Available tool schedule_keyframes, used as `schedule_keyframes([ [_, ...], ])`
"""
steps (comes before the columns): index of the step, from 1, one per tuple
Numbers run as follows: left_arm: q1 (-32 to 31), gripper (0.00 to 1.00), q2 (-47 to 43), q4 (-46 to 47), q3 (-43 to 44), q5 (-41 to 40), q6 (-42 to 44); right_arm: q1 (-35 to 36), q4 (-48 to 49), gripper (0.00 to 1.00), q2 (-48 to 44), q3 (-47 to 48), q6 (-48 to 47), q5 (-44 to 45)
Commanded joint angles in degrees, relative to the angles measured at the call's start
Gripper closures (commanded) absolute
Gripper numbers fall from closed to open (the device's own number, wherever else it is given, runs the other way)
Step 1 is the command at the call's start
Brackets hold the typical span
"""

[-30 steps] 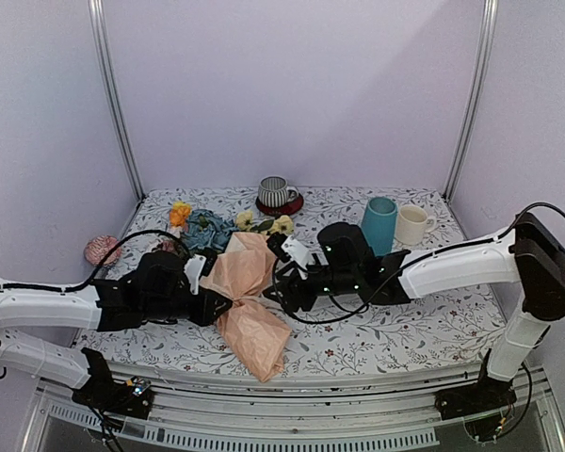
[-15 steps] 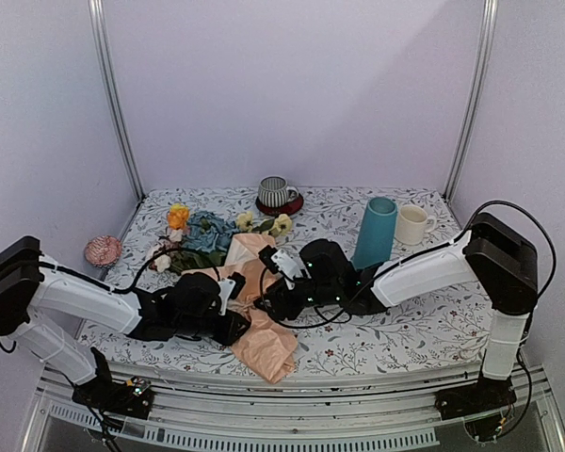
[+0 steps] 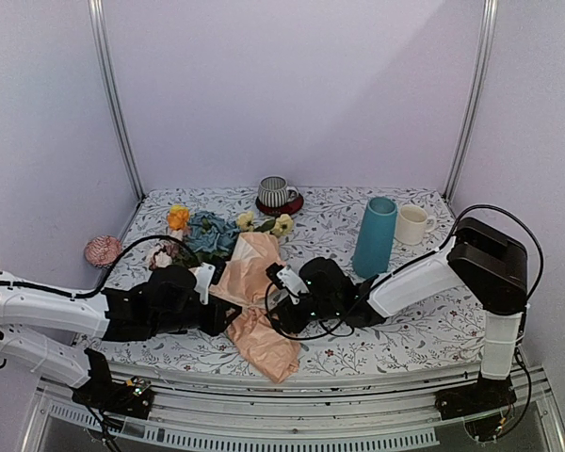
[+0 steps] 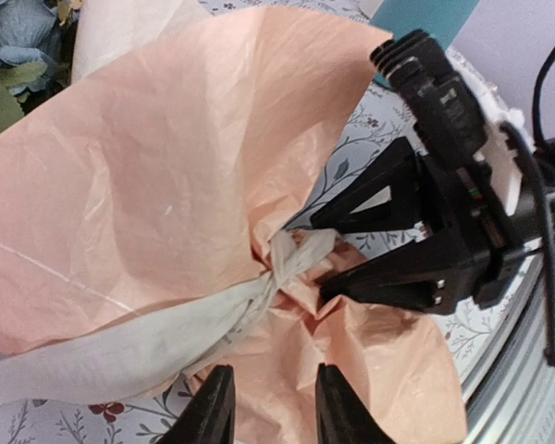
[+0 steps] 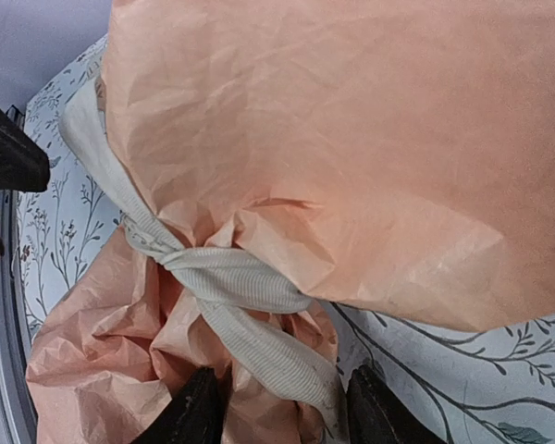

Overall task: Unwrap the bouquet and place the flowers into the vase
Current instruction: Untie the half-tied ribbon from the folded wrapping paper.

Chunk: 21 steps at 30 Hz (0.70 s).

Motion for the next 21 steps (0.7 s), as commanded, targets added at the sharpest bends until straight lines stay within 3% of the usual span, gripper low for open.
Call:
schedule_keyframes([
  [1,0.76,0.70,2.38,-2.62,1.03,-0.85,2.40,0.33,0.51,0.51,-3.61,-2.09,-1.60,2.15],
  [12,1.39,0.71,8.51,-0.48,3.17,-0.59,5.28,0.42,0.75,0.51,-4.14,-0.99,-2.61,0.69],
  [18,3.50,0.63,13.08,3.36,3.71,-0.05,6.36,0.50,0.82,0.51,-3.96,-1.09,-2.41,0.21],
  [21,3.51,0.64,15.05,4.10,4.74,-0.28,6.51,0.59,0.85,0.51,-3.50,-1.07,-2.13,-0.09],
])
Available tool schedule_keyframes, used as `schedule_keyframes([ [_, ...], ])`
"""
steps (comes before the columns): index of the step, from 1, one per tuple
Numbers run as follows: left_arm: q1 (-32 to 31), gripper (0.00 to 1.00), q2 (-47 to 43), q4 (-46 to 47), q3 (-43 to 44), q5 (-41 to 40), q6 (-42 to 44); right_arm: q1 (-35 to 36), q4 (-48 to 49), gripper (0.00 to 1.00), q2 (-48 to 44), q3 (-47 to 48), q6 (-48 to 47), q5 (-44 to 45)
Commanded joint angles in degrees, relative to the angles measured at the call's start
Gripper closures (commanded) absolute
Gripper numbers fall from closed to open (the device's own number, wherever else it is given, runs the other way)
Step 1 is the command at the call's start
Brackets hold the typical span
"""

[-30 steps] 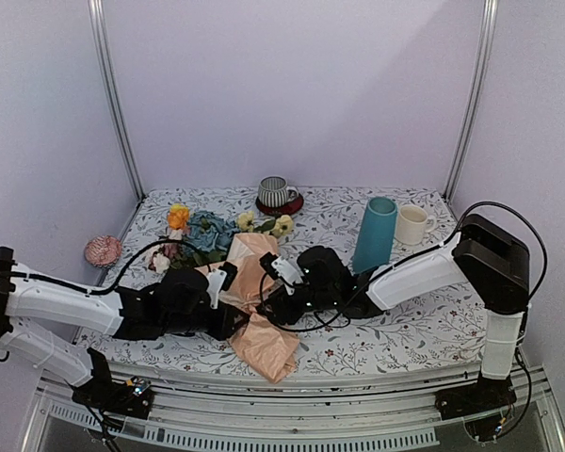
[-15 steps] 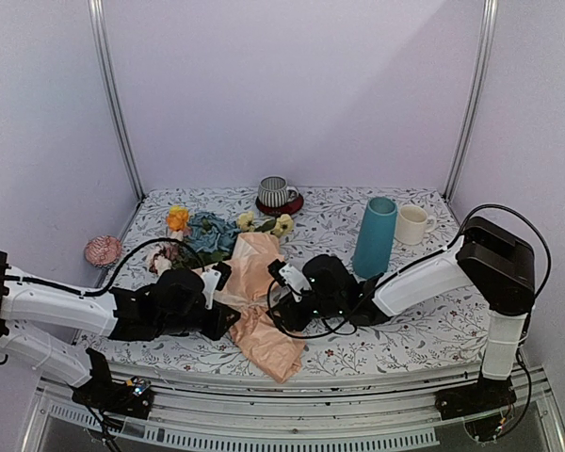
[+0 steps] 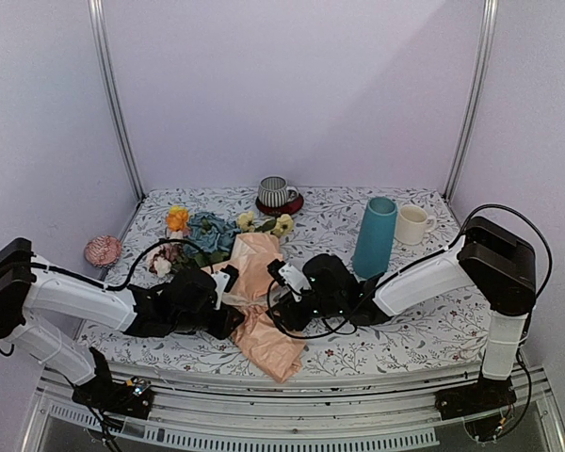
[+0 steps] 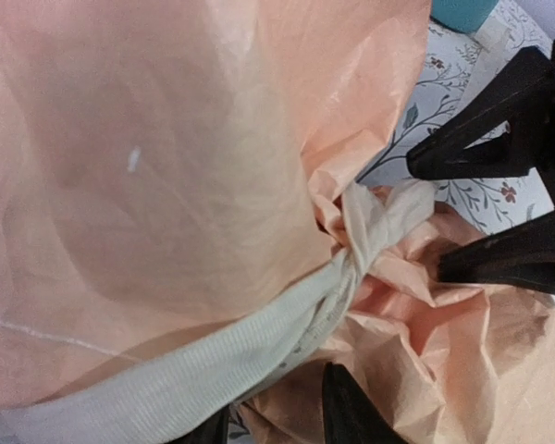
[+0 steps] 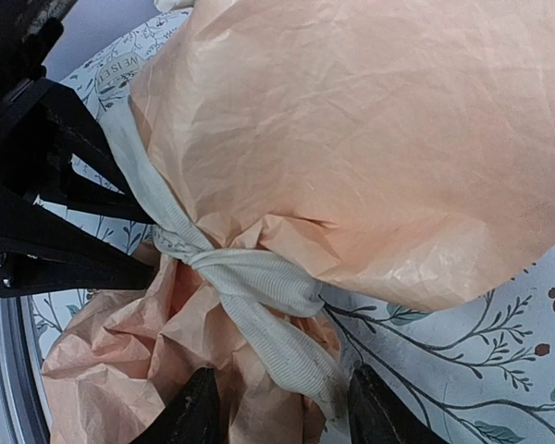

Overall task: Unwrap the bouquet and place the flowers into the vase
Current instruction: Untie the half-tied ribbon from the folded wrapping paper.

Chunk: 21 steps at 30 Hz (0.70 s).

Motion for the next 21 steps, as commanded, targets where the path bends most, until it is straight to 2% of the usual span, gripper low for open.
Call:
schedule_keyframes([
  [1,0.56,0.66,2.58,3.20,2.43,-0.73,1.11,0.37,0.82,0.51,-0.46,0.27,0.29,-0.84],
  [3,0.68,0.74,3.10,3.30,2.62,-1.56,0.65,0.44,0.81,0.51,0.05,0.37,0.54,-1.19],
  [7,0.60,1.00,1.27,3.09,1.97,-3.20,-0.68,0.55,0.73,0.51,0.70,0.29,1.15,-0.48],
  [14,0.77,1.00,-8.75,3.76,-3.07,-3.10,-4.93,0.55,0.09,0.51,0.53,-0.16,1.44,2.27],
  [21,1.73,1.00,-12.13,1.20,-7.32,-3.55,-12.71,0.55,-0.89,0.51,0.37,-0.19,1.42,4.04],
])
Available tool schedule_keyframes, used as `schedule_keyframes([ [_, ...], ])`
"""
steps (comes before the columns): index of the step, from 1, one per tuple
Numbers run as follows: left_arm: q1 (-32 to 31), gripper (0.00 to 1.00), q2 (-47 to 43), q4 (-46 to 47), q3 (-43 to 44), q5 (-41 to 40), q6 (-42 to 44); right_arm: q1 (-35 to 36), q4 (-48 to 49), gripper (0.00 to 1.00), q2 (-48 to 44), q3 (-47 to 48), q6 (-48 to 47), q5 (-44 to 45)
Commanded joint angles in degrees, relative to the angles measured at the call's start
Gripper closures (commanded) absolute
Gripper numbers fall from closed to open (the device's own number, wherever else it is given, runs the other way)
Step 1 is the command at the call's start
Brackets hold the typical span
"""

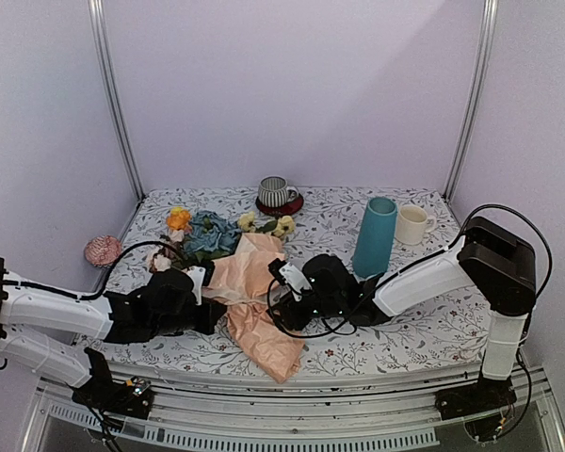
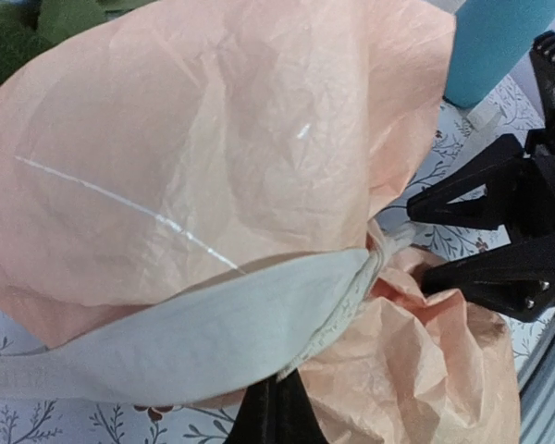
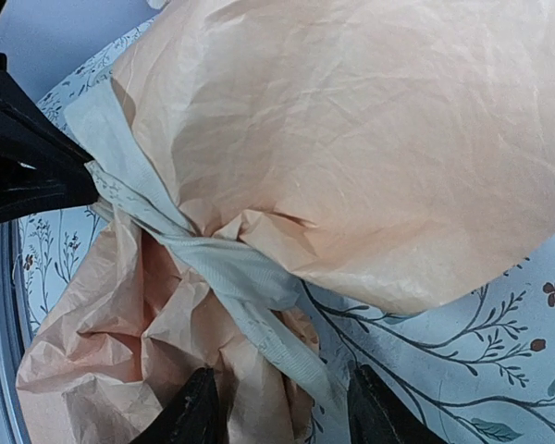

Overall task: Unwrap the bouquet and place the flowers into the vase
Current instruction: Untie the half-tied ribbon from the folded wrapping paper.

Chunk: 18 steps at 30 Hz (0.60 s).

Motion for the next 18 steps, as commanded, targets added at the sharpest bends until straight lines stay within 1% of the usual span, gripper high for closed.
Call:
schedule_keyframes([
  [1,0.78,1.00,-1.55,-0.09,-2.57,-1.12,-5.82,0.44,-0.98,0.51,0.29,-0.23,0.24,2.20],
  [6,1.19,0.99,-2.76,0.00,-5.73,-1.09,-9.54,0.45,-1.51,0.51,-1.33,-0.66,-0.46,3.10],
  [8,1.19,0.95,-3.57,0.33,-6.15,-0.38,-9.09,0.48,-1.53,0.49,-3.08,-1.27,-1.23,3.07],
  [11,1.14,0.83,-5.69,1.91,-6.47,1.98,-5.94,0.39,-1.22,0.44,-6.01,-1.82,-2.15,1.56],
  [12,1.09,0.75,-6.41,2.43,-6.56,2.81,-4.89,0.41,-0.95,0.42,-7.01,-2.00,-2.53,1.03],
  [13,1.13,0.70,-7.02,2.73,-6.46,3.30,-4.15,0.44,-0.40,0.41,-8.03,-2.26,-2.87,0.70],
  [16,1.12,0.63,-8.06,3.27,-6.00,3.91,-1.96,0.44,2.35,0.34,-10.70,-3.02,-5.04,0.61],
  [18,1.13,0.60,-7.98,3.37,-5.42,3.93,-0.91,0.44,4.07,0.28,-11.25,-2.46,-7.20,1.40],
])
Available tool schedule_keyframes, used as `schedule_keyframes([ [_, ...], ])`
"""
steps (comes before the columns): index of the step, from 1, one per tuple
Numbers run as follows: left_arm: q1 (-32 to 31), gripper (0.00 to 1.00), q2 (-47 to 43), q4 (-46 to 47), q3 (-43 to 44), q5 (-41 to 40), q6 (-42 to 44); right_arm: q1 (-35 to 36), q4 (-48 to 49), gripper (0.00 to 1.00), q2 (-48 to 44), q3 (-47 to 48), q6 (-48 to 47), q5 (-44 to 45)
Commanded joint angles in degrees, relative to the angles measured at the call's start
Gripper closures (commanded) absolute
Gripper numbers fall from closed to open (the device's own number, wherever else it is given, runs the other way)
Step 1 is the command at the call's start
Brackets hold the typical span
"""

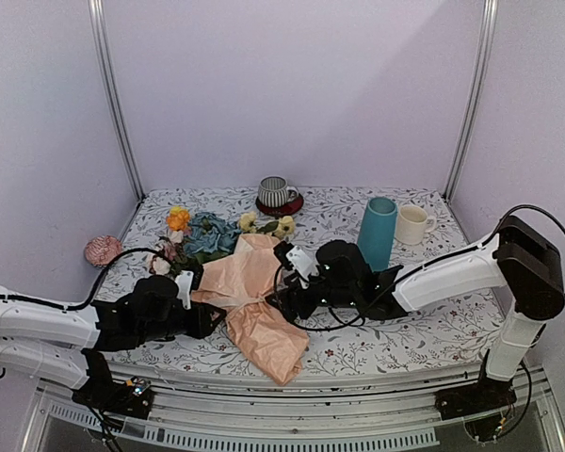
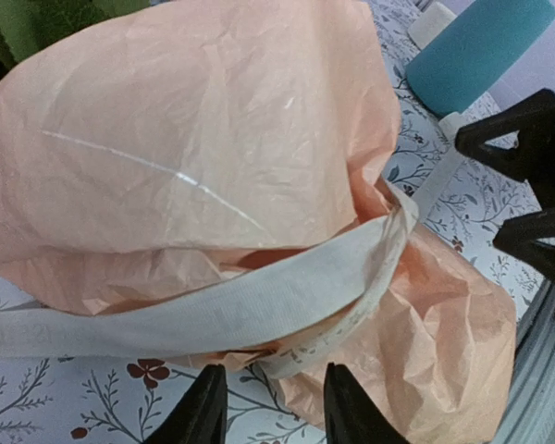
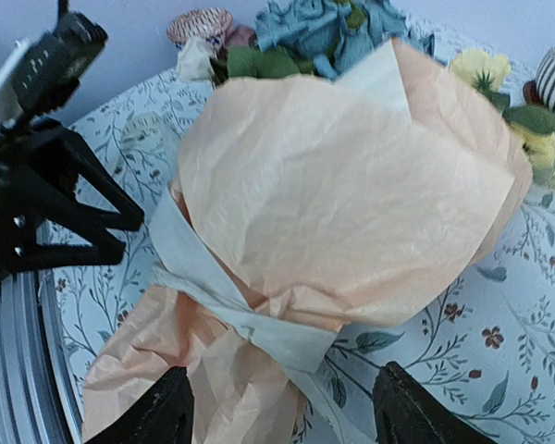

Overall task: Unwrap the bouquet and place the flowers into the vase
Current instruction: Untie the half-tied ribbon from the folded wrapping paper.

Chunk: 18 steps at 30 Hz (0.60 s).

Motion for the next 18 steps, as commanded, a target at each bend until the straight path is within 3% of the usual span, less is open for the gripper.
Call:
schedule_keyframes([
  [1,0.37,0.58,-0.21,2.11,1.01,1.42,3.77,0.35,4.35,0.25,-3.09,0.62,-5.16,0.79],
  [6,0.36,0.54,2.60,3.84,2.43,2.40,5.63,0.35,5.94,0.18,-2.58,2.59,-6.94,3.22],
  [9,0.37,0.70,4.90,4.85,3.61,3.46,7.20,0.35,5.75,0.20,-1.04,4.19,-9.44,1.31],
  [11,0.37,0.72,6.93,5.06,4.80,4.16,8.20,0.35,4.12,0.23,0.67,6.22,-10.56,-1.28],
  [15,0.37,0.63,9.86,4.98,6.63,4.72,9.64,0.35,1.26,0.33,3.34,9.38,-11.67,-3.61],
  [18,0.36,0.58,10.87,5.37,7.16,5.45,10.17,0.35,-0.06,0.35,4.82,10.38,-12.69,-5.48],
])
